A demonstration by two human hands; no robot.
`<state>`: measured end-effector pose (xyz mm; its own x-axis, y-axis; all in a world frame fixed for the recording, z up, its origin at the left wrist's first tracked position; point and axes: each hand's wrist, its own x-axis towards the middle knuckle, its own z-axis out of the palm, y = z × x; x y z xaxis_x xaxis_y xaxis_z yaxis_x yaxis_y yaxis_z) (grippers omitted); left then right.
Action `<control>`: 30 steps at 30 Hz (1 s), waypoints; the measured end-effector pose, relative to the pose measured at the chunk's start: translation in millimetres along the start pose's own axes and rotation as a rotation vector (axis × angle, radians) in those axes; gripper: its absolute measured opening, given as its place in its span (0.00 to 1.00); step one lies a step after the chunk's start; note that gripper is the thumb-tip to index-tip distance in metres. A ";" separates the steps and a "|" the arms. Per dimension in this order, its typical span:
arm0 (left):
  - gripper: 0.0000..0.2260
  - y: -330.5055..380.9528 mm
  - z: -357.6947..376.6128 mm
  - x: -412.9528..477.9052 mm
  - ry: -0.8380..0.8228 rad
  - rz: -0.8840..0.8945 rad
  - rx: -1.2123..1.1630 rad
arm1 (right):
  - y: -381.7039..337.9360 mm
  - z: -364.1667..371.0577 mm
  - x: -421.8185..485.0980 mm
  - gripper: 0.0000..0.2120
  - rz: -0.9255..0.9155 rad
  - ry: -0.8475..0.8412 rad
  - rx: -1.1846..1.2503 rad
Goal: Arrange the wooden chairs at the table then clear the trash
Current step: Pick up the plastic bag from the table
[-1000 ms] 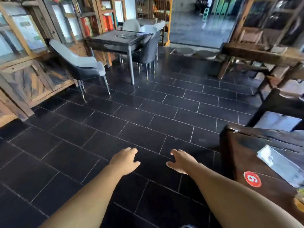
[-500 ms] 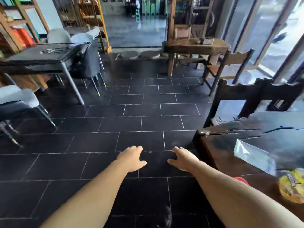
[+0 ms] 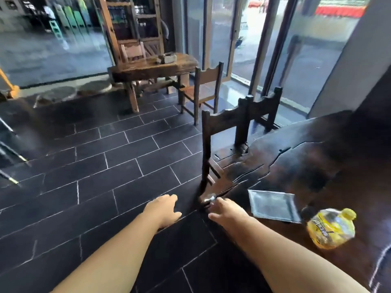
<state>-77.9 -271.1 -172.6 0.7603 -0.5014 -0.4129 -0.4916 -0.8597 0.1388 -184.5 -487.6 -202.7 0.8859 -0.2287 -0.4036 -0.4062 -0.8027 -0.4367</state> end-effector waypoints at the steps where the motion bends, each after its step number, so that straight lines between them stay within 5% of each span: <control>1: 0.24 11.9 -5.8 18.3 -0.007 0.049 0.019 | 11.9 -7.1 2.0 0.25 0.044 0.035 0.040; 15: 0.25 199.3 -19.6 236.1 -0.222 0.739 0.289 | 146.9 -40.9 13.9 0.30 0.753 0.186 0.350; 30: 0.18 296.8 60.2 334.6 -0.430 0.897 0.197 | 188.6 26.9 71.3 0.27 1.363 0.528 0.973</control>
<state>5.0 -688.2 -323.7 -0.1219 -0.8429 -0.5241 -0.8968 -0.1327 0.4221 -204.0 -640.6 -335.4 -0.2789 -0.6942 -0.6635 -0.6535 0.6435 -0.3986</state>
